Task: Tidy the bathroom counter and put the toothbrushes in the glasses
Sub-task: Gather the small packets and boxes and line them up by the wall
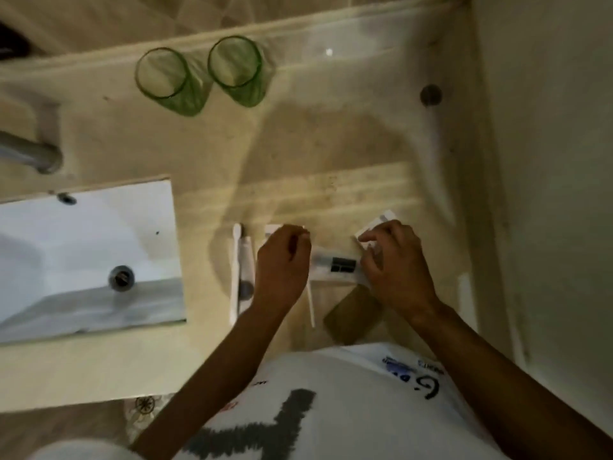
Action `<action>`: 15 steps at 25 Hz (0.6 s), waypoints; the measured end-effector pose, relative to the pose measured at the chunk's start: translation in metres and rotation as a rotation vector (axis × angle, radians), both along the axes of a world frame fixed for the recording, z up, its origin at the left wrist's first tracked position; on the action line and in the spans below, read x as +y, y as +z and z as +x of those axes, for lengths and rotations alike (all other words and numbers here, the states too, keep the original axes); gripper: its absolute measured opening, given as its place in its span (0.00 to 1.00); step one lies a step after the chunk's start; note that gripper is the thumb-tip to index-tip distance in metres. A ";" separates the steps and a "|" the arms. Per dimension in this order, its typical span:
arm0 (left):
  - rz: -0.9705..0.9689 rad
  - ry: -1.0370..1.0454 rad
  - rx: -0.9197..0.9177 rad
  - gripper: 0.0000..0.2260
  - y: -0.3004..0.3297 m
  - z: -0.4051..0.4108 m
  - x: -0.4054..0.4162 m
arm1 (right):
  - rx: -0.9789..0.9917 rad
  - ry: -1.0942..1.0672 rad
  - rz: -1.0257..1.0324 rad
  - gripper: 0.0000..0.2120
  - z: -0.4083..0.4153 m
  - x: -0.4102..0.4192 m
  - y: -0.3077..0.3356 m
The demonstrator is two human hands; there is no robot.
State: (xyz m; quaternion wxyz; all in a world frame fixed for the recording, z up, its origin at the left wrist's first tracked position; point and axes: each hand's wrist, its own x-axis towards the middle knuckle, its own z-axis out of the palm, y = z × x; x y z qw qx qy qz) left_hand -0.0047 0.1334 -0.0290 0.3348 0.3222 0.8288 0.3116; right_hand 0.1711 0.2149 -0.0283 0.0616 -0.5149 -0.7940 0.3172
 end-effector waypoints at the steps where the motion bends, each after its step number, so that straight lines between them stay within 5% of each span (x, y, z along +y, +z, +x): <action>1: -0.046 0.067 -0.059 0.06 -0.003 0.004 -0.020 | -0.033 0.050 -0.020 0.10 -0.002 -0.011 0.001; 6: -0.130 0.228 -0.298 0.05 -0.013 0.012 -0.084 | -0.137 0.126 -0.276 0.08 -0.018 -0.056 0.007; 15: -0.211 0.278 -0.097 0.07 -0.003 -0.023 -0.156 | -0.041 0.170 -0.516 0.17 -0.097 -0.126 -0.004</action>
